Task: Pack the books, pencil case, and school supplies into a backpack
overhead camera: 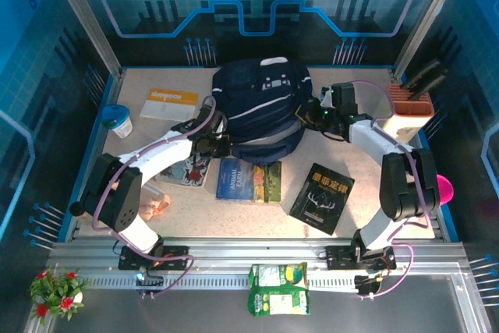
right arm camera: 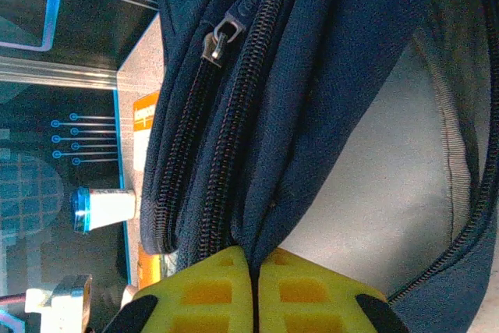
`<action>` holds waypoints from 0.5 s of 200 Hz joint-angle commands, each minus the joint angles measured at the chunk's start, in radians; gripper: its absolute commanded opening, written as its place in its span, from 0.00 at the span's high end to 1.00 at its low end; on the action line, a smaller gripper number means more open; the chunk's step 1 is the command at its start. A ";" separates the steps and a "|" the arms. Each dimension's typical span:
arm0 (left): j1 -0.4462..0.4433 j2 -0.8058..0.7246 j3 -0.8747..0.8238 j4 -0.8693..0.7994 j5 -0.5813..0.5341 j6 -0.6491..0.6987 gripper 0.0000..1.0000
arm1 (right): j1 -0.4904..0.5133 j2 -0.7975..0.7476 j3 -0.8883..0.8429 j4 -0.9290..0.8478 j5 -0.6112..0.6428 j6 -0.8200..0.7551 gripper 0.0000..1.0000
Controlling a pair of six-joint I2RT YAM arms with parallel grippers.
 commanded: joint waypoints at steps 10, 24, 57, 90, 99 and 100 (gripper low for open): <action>-0.004 0.012 0.032 0.033 0.099 0.087 1.00 | -0.047 -0.059 -0.029 0.034 0.026 -0.006 0.81; -0.040 0.026 0.071 0.057 0.119 0.100 1.00 | -0.045 -0.084 -0.065 0.031 0.018 0.025 0.63; -0.123 0.094 0.151 0.076 0.127 0.106 1.00 | -0.024 -0.194 -0.181 -0.022 0.078 0.114 0.46; -0.182 0.155 0.195 0.112 0.139 0.089 1.00 | 0.041 -0.236 -0.228 -0.110 0.146 0.144 0.44; -0.191 0.171 0.204 0.121 0.142 0.085 1.00 | 0.063 -0.226 -0.221 -0.132 0.158 0.152 0.44; -0.192 0.172 0.205 0.121 0.143 0.085 1.00 | 0.066 -0.223 -0.220 -0.136 0.160 0.152 0.44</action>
